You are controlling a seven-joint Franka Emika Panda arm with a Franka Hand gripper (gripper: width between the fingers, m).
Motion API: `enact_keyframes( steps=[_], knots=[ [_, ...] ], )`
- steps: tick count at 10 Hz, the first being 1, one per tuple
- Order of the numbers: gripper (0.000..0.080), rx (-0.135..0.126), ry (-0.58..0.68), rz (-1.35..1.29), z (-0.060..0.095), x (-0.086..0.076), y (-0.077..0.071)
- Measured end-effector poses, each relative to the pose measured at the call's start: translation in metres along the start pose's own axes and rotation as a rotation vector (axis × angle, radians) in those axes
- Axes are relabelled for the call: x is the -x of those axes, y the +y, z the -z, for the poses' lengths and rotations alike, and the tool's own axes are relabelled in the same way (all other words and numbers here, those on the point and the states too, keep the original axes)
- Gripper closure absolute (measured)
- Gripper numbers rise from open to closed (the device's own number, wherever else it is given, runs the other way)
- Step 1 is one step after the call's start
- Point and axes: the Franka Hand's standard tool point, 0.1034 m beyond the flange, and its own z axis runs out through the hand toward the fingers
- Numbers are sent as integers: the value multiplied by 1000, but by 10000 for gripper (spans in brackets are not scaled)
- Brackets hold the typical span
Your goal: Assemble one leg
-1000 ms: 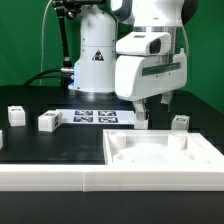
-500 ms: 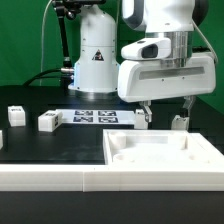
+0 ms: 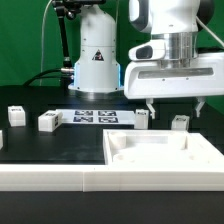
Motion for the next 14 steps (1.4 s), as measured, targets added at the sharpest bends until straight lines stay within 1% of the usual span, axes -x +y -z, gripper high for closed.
enact_keyframes(
  steps=[1, 3, 5, 7, 8, 9, 10, 11, 12, 13, 14],
  knots=[
    [150, -8, -5, -108, -1, 1, -2],
    [150, -17, -10, -233, -1, 3, -4],
    [150, -15, -22, -222, -2, 3, -2],
    [150, -17, -18, -211, -3, 4, -5],
    [150, 0, -92, -174, -4, 7, 1],
    [150, 1, -130, -169, -3, 2, 4],
    [150, 1, -185, -152, -2, 2, 7],
    [150, 3, -227, -137, -2, 2, 7],
    [150, 6, -306, -119, -2, 4, 7],
    [150, -3, -396, -127, -2, 3, 8],
    [150, -4, -429, -129, -2, 0, 5]
  ],
)
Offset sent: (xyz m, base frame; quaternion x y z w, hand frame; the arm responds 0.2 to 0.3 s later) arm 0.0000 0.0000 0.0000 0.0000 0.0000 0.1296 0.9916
